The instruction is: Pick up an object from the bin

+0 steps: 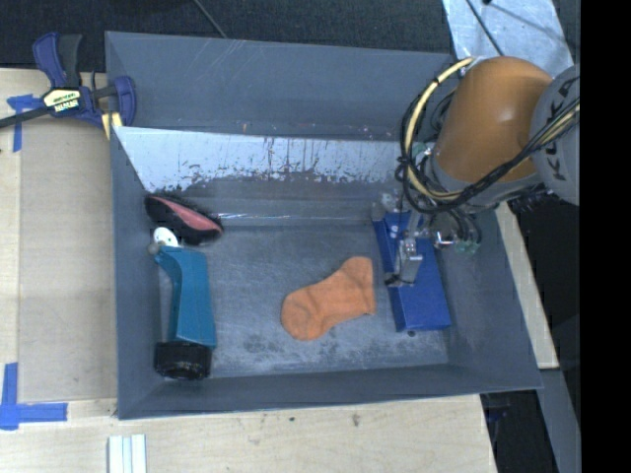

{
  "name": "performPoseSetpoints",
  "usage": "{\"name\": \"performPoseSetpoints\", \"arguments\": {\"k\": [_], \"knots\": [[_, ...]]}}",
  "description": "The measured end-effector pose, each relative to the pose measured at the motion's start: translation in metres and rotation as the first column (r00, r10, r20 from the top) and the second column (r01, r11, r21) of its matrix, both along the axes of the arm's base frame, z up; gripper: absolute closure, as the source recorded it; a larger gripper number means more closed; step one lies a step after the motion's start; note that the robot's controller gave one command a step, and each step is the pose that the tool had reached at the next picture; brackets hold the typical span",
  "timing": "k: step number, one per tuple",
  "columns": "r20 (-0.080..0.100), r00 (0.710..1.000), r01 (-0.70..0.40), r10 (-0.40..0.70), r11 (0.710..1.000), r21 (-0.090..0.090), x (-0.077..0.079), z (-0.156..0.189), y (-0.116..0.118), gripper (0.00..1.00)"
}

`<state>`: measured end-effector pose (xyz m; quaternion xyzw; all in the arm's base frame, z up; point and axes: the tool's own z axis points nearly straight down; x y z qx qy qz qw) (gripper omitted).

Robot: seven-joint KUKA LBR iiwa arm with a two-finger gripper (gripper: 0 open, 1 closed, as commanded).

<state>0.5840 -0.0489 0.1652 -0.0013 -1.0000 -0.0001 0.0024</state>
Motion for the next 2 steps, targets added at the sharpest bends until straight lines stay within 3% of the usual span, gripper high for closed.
{"name": "performPoseSetpoints", "arguments": {"k": [1, 2], "knots": [[0.009, 1.000, -0.001, 0.001, 1.000, -0.001, 0.002, 0.005, 0.000, 0.00], [0.013, 0.999, -0.044, 0.044, 0.999, -0.001, -0.018, -0.063, 0.029, 0.00]]}}
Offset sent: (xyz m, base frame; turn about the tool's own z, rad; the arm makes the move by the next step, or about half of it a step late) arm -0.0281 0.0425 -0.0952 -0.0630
